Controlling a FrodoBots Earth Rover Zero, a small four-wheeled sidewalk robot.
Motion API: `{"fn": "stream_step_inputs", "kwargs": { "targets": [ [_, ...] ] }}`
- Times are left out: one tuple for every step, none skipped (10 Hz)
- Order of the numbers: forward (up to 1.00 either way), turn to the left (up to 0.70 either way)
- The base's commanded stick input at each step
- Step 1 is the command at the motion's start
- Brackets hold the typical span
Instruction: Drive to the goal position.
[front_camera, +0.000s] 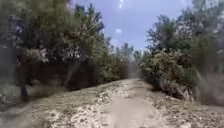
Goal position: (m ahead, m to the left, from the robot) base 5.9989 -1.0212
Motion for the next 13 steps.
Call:
{"fn": "stream_step_inputs", "kwargs": {
  "targets": [
    [0.7, 0.0],
    [0.7, 0.0],
    [0.7, 0.0],
    [0.7, 0.0],
    [0.7, 0.0],
    [0.7, 0.0],
    [0.7, 0.0],
    [0.7, 0.0],
    [0.7, 0.0],
    [0.7, 0.0],
    [0.7, 0.0],
    [0.7, 0.0],
    [0.7, 0.0]
  ]
}}
